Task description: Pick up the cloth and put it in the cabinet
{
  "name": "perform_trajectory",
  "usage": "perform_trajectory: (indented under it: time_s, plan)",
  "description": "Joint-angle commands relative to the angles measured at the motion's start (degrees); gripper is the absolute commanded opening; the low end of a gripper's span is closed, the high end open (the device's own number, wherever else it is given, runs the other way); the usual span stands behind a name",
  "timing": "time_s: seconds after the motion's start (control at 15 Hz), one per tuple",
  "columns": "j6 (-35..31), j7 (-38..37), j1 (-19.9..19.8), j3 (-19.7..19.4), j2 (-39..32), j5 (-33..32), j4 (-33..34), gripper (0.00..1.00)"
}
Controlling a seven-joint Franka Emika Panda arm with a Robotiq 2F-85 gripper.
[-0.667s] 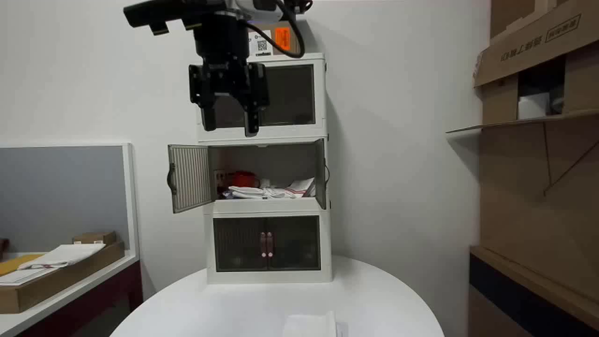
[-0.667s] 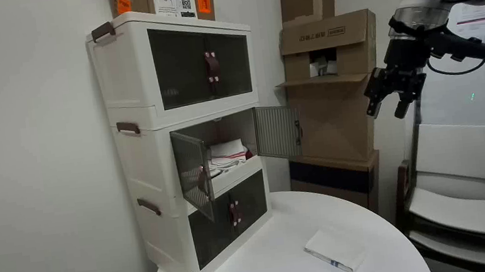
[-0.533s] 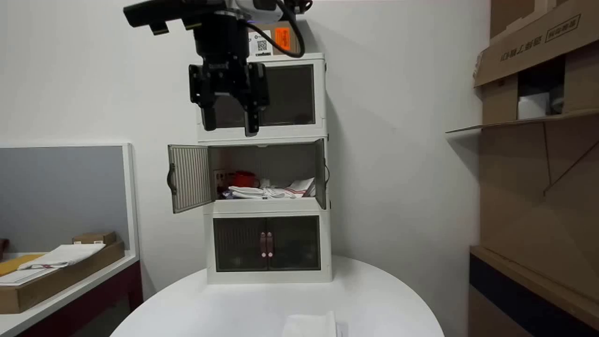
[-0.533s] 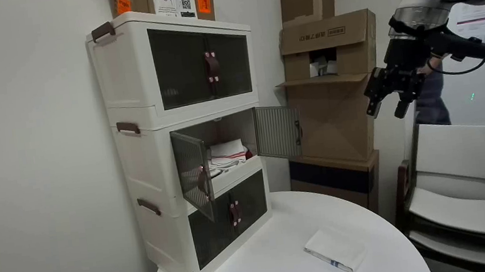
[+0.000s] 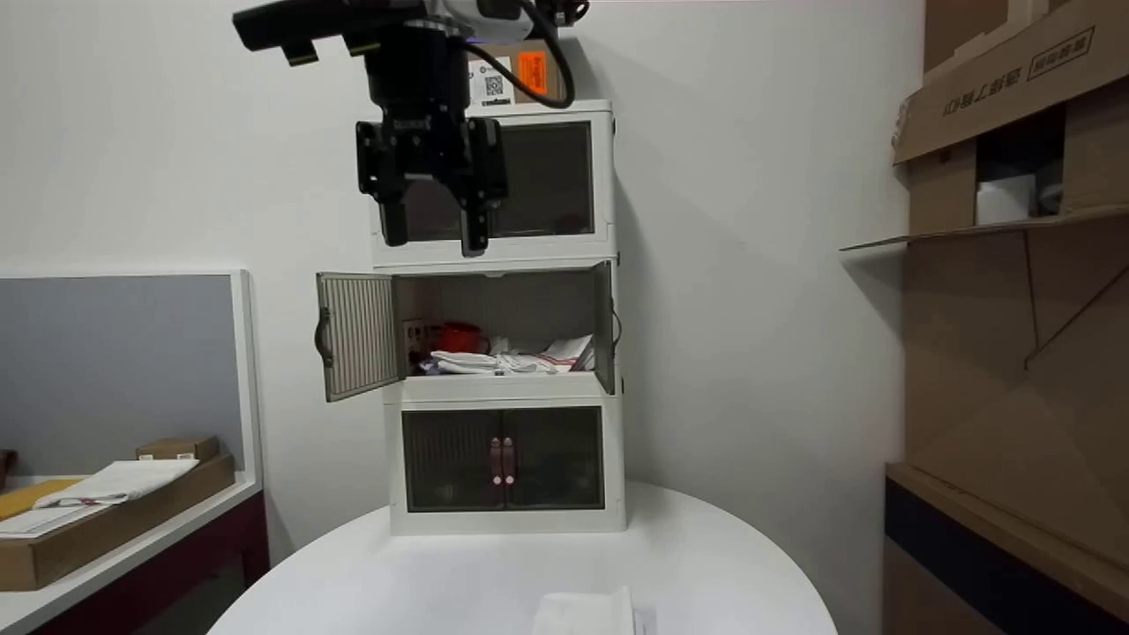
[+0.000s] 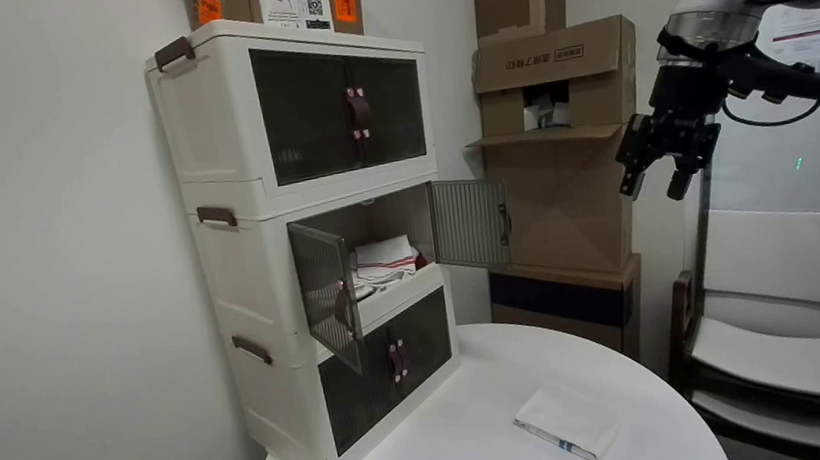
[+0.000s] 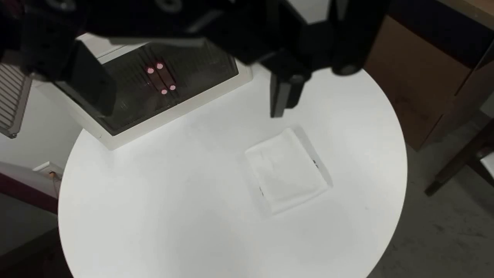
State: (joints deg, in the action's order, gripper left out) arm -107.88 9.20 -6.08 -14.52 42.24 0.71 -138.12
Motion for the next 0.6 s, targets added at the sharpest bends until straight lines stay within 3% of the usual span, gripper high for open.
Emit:
perform_trajectory:
  time_s: [0.0, 0.33, 0.53]
  plan:
    - [0.1, 0.4, -0.7, 0.5, -0.2, 0.5, 0.1, 1.00]
    - [0.1, 0.4, -0.7, 0.5, -0.2, 0.5, 0.1, 1.00]
    - [-2.6, 2.4, -0.8, -1.0, -3.6, -0.3, 1.0, 1.00]
